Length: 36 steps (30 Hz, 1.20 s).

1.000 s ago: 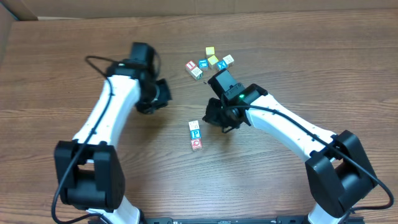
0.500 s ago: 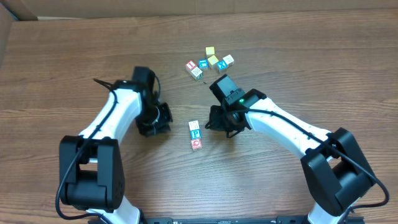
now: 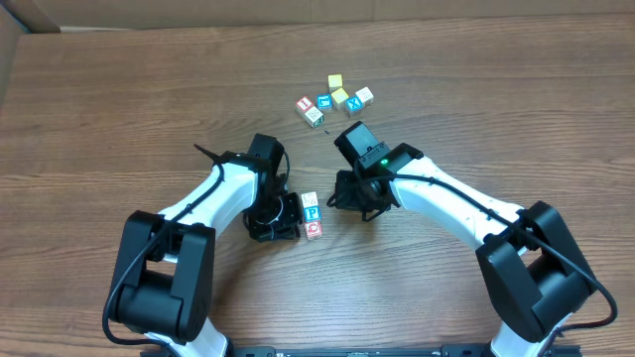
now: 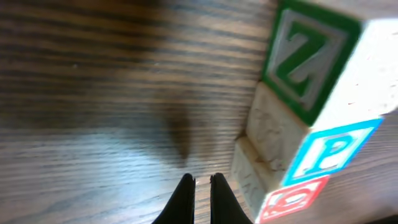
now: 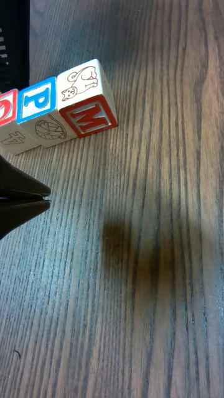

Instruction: Flip 3 blocks

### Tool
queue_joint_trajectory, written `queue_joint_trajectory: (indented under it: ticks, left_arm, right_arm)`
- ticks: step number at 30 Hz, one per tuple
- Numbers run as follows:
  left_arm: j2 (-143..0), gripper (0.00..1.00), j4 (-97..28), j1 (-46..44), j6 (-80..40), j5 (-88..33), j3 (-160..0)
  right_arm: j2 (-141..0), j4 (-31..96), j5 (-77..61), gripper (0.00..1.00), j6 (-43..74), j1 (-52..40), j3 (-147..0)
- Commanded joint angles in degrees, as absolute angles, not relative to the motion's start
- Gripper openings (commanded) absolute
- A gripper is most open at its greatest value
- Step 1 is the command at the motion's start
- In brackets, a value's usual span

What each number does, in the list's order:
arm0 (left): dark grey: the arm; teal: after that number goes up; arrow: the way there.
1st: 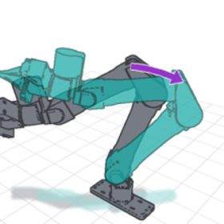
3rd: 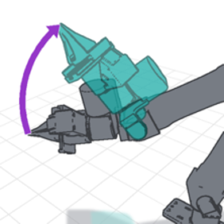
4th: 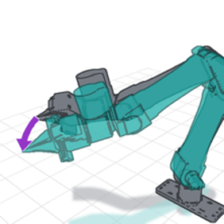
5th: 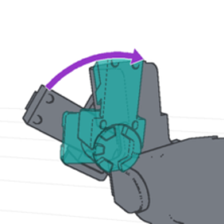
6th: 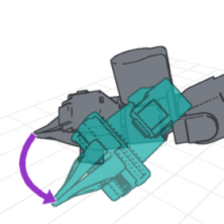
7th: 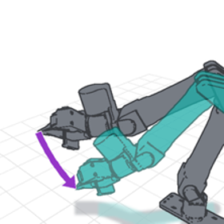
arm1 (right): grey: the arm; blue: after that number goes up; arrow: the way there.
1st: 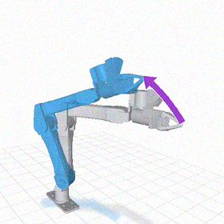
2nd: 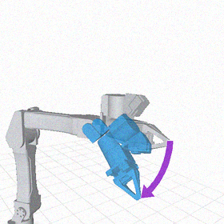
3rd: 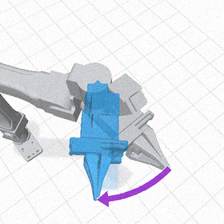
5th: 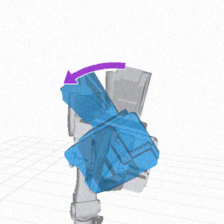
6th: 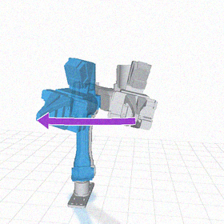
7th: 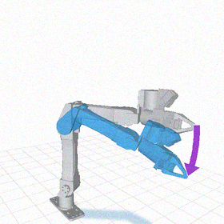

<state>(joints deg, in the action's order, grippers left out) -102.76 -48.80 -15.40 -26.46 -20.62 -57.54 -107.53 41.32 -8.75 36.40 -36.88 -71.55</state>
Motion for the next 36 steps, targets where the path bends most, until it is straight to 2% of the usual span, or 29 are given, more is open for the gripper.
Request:
queue_joint_trajectory:
  ticks: [1, 36]
  left_arm:
    - [-101.9, 0.04, -47.6, -15.8, -27.5, -23.6, -57.0]
    - [-101.9, 0.04, -44.1, -15.8, -28.8, -23.0, -57.1]
  right_arm:
    - [-107.5, 41.0, -8.4, 0.04, 35.9, -37.3, -71.2]
    - [-107.5, 41.0, -8.6, 0.04, 35.9, -37.3, -71.2]
